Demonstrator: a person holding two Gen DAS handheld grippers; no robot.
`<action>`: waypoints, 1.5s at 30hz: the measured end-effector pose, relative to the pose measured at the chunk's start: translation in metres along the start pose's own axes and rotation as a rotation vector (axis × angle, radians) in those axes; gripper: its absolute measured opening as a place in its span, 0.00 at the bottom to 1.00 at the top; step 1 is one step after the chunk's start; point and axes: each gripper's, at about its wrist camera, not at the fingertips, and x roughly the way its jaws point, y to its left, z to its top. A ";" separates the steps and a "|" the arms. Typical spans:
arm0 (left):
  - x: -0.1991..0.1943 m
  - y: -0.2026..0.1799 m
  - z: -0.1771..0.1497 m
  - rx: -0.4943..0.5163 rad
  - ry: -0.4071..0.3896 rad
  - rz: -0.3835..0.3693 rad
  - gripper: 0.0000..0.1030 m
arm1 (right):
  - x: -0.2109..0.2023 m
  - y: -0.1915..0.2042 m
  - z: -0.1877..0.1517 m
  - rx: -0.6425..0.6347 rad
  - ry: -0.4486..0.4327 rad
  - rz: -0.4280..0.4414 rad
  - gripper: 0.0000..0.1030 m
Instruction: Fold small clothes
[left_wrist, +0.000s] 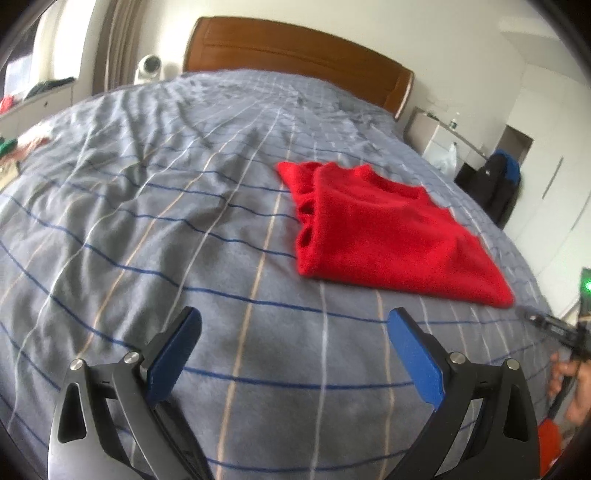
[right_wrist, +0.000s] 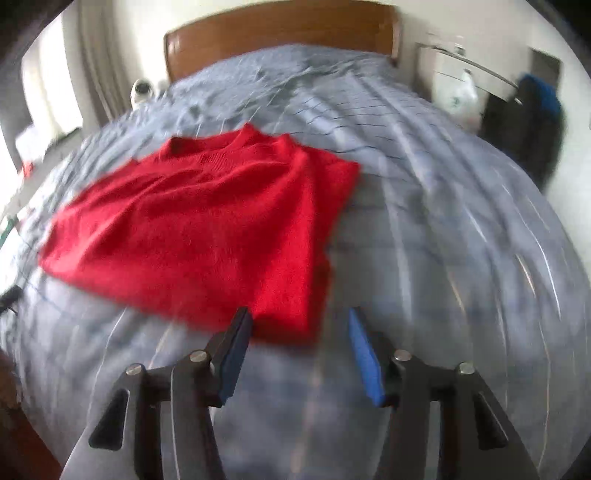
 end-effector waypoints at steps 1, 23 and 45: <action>-0.002 -0.007 -0.001 0.018 0.000 0.007 0.98 | -0.010 -0.004 -0.007 0.014 -0.021 -0.004 0.56; 0.019 -0.064 -0.044 0.192 0.087 0.173 1.00 | -0.020 -0.009 -0.084 0.119 -0.146 -0.087 0.79; -0.039 -0.077 -0.027 0.197 0.034 0.206 0.99 | -0.012 -0.004 -0.092 0.088 -0.168 -0.104 0.82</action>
